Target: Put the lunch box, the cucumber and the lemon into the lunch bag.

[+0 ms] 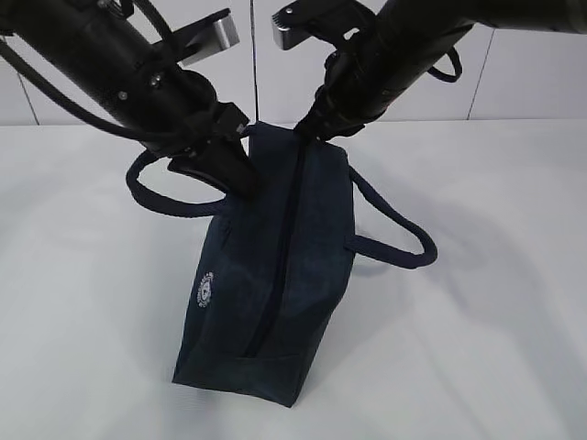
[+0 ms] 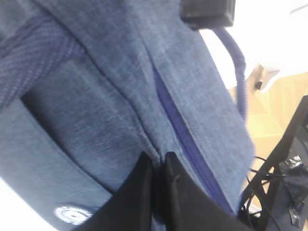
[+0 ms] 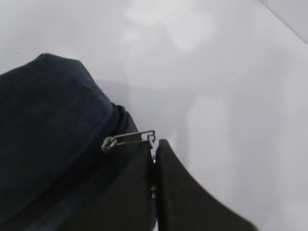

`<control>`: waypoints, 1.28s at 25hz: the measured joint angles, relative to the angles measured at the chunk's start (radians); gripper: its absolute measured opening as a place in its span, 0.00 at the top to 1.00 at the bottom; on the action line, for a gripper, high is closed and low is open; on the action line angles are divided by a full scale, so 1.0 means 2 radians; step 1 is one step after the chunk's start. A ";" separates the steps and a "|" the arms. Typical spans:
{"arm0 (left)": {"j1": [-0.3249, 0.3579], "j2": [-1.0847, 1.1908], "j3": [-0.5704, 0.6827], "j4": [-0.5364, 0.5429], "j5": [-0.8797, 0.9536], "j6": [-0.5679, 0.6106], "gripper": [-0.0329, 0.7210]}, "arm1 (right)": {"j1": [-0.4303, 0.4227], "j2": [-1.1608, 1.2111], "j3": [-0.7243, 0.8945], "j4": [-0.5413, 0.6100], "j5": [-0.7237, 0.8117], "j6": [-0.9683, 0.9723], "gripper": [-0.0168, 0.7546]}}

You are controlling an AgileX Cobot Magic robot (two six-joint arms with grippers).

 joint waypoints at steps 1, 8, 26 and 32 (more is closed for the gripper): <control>0.000 -0.004 0.000 0.001 0.005 0.000 0.96 | 0.000 0.000 0.000 -0.002 -0.002 0.000 0.98; 0.000 -0.025 0.000 0.013 0.028 0.001 0.96 | 0.000 0.000 -0.010 -0.007 -0.005 -0.002 0.98; 0.000 -0.104 0.000 0.020 0.039 0.000 0.96 | -0.012 0.000 -0.017 0.004 -0.031 -0.006 0.98; 0.000 -0.134 0.000 0.025 0.040 -0.004 0.96 | -0.018 0.000 -0.018 0.012 -0.038 -0.006 0.98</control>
